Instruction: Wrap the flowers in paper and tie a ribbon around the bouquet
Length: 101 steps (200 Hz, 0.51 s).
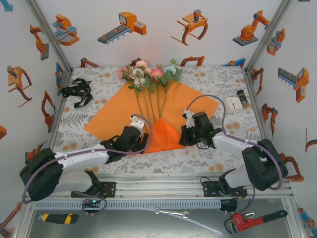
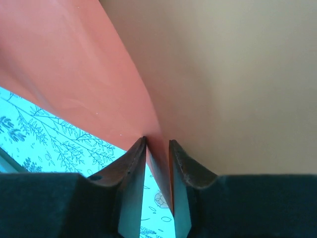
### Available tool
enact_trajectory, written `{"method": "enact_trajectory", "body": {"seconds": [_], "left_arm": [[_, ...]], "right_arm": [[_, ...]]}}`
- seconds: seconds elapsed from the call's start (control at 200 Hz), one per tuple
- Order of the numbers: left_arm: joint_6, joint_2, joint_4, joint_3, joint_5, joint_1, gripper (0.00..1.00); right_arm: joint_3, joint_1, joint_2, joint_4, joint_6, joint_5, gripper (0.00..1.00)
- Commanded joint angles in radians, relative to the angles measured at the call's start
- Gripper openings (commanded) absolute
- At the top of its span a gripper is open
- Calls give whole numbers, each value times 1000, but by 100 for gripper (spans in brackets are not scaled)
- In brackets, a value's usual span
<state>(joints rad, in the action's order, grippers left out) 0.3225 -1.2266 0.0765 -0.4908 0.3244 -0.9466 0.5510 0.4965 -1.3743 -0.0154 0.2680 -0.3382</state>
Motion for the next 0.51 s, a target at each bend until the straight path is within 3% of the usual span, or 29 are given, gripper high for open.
{"method": "enact_trajectory", "body": {"seconds": [0.0, 0.155, 0.24, 0.396, 0.501], "left_arm": [[7, -12, 23, 7, -30, 3, 66], [16, -71, 42, -14, -66, 3, 66], [28, -118, 49, -39, -66, 2, 65], [59, -171, 43, -74, -20, 2, 62], [66, -179, 43, -90, -18, 2, 62]], "right_arm": [[-7, -6, 24, 26, 26, 43, 37], [40, -6, 149, 134, 108, 216, 48], [76, 13, 219, 190, 112, 295, 48], [119, 169, 317, 248, 123, 454, 48], [80, 274, 345, 120, 189, 442, 46]]}}
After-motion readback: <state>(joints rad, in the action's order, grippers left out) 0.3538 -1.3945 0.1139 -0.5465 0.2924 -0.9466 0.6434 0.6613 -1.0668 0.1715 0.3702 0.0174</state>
